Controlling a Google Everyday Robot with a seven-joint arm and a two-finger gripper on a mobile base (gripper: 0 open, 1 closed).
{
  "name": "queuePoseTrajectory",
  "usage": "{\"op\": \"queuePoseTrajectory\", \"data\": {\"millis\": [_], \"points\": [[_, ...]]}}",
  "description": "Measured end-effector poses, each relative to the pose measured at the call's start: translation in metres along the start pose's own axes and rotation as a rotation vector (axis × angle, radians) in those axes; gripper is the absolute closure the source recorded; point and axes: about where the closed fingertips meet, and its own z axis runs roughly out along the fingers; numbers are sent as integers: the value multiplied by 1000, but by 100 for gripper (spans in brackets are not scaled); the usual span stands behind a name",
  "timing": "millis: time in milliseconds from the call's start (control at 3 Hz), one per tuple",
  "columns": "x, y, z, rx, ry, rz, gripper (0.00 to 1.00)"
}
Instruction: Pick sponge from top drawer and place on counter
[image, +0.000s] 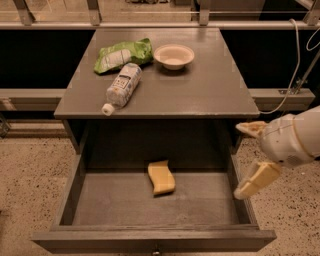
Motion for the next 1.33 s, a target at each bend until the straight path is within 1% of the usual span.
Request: {"op": "queuePoseTrajectory", "data": {"millis": [333, 667, 1000, 1333], "points": [[-5, -12, 49, 21, -194, 18, 0], [-37, -28, 116, 51, -349, -45, 0], [-49, -26, 156, 73, -375, -91, 0], [-49, -29, 156, 86, -375, -91, 0]]}}
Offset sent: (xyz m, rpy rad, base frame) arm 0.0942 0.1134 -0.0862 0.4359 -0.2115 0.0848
